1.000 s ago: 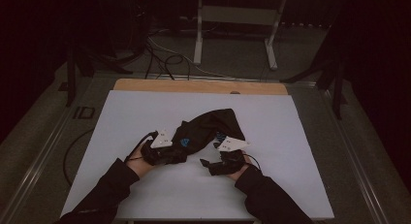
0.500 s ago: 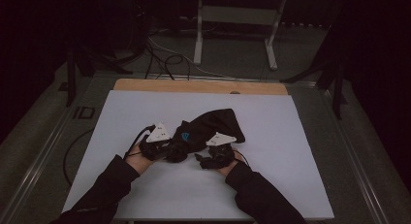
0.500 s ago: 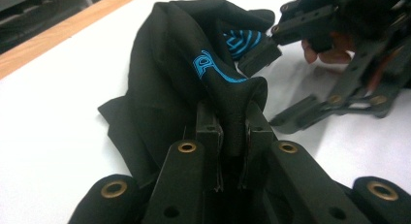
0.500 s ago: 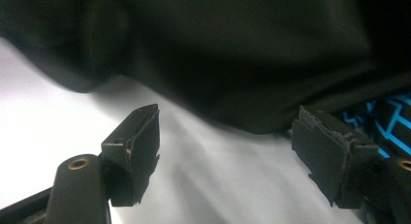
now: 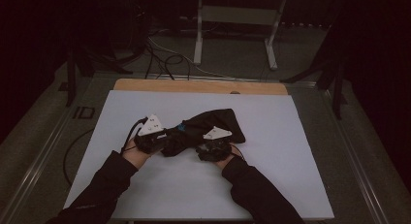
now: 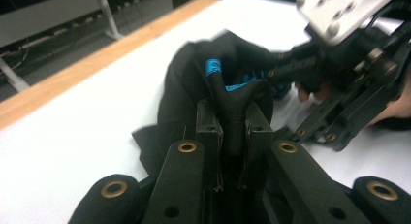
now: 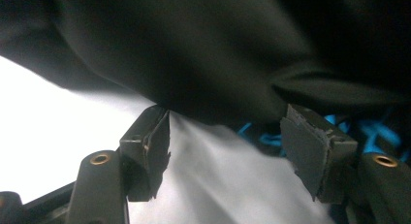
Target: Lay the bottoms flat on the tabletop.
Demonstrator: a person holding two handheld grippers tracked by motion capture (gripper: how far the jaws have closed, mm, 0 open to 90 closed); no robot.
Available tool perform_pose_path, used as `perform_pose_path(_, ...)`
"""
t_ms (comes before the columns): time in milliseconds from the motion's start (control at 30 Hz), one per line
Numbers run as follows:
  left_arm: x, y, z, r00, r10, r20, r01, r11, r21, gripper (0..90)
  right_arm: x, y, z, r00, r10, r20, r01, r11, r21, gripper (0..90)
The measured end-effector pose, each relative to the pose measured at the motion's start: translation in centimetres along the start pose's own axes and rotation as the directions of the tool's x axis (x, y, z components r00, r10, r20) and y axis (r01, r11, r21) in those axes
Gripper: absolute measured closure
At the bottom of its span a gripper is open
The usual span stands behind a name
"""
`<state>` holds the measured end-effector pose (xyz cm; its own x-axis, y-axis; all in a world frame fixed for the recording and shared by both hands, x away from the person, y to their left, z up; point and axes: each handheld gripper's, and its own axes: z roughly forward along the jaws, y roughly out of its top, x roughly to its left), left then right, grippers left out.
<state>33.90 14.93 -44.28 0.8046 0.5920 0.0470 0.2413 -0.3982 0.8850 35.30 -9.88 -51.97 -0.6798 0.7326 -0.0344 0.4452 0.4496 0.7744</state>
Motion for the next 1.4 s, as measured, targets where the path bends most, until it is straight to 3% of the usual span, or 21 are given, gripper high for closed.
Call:
perform_pose_path(167,0.7,0.1,-0.1,0.9996,-0.010,-0.028,0.010,1.0000,0.001,83.1,-0.2,0.5,0.6,0.9998,0.004,-0.019,-0.004,1.000,0.015,34.6)
perform_pose_path(267,1.0,-0.1,0.0,0.9993,-0.013,-0.036,0.013,0.9999,0.006,83.1,0.2,0.5,1.1,0.9991,-0.041,0.007,0.041,0.998,0.045,34.1)
perform_pose_path(367,1.2,-0.3,0.0,0.9989,-0.023,-0.040,0.023,0.9997,0.005,83.1,-0.1,0.4,1.6,0.9997,-0.015,0.019,0.014,0.998,0.065,38.9)
perform_pose_path(433,1.2,-0.4,0.0,0.9987,-0.025,-0.044,0.025,0.9997,0.005,83.0,-0.2,0.4,1.7,0.9999,0.010,0.014,-0.011,0.998,0.066,49.8)
perform_pose_path(500,1.3,-0.4,0.1,0.9986,-0.031,-0.042,0.031,0.9995,0.002,83.0,0.1,0.6,1.7,0.9998,-0.014,0.015,0.012,0.997,0.071,62.4)
perform_pose_path(567,1.3,-0.4,0.1,0.9986,-0.037,-0.036,0.037,0.9993,0.002,83.0,0.2,0.7,1.6,0.9984,-0.041,0.040,0.038,0.996,0.080,84.1)
perform_pose_path(600,1.2,-0.4,0.1,0.9986,-0.040,-0.035,0.040,0.9992,0.002,83.1,0.1,0.8,1.6,0.9972,-0.055,0.050,0.051,0.995,0.085,87.0)
perform_pose_path(667,1.1,-0.4,0.0,0.9988,-0.040,-0.028,0.040,0.9992,0.003,83.0,-0.1,0.7,1.3,0.9987,-0.039,0.032,0.037,0.996,0.081,88.7)
perform_pose_path(833,0.6,-0.6,-0.2,0.9996,-0.023,-0.018,0.023,0.9997,0.011,82.9,-0.3,0.1,-0.4,0.9978,-0.067,-0.002,0.067,0.996,0.063,89.4)
perform_pose_path(900,0.5,-0.6,-0.4,0.9994,-0.028,-0.018,0.029,0.9995,0.015,82.8,-0.7,-0.5,-1.9,0.9961,-0.085,-0.023,0.087,0.995,0.053,89.6)
perform_pose_path(1133,0.5,-0.1,-1.1,0.9996,-0.023,-0.019,0.023,0.9997,0.007,82.7,-1.6,-2.3,-5.3,0.9929,-0.115,-0.032,0.117,0.992,0.055,89.8)
perform_pose_path(1167,0.6,0.0,-1.2,0.9995,-0.026,-0.018,0.027,0.9996,0.003,82.7,-2.2,-2.9,-6.8,0.9944,-0.102,-0.026,0.103,0.994,0.045,89.8)
perform_pose_path(1267,0.6,0.3,-1.6,0.9993,-0.029,-0.022,0.029,0.9996,-0.005,82.7,-2.7,-3.2,-7.9,0.9939,-0.110,-0.003,0.110,0.993,0.036,89.8)
perform_pose_path(1333,0.5,0.4,-1.8,0.9995,-0.023,-0.022,0.023,0.9997,-0.006,82.7,-4.0,-3.3,-9.8,0.9938,-0.099,0.050,0.099,0.995,0.008,89.8)
perform_pose_path(1400,0.0,0.4,-2.0,0.9999,-0.007,-0.009,0.007,1.0000,-0.002,82.8,-4.6,-3.3,-10.4,0.9937,-0.090,0.067,0.091,0.996,-0.004,89.8)
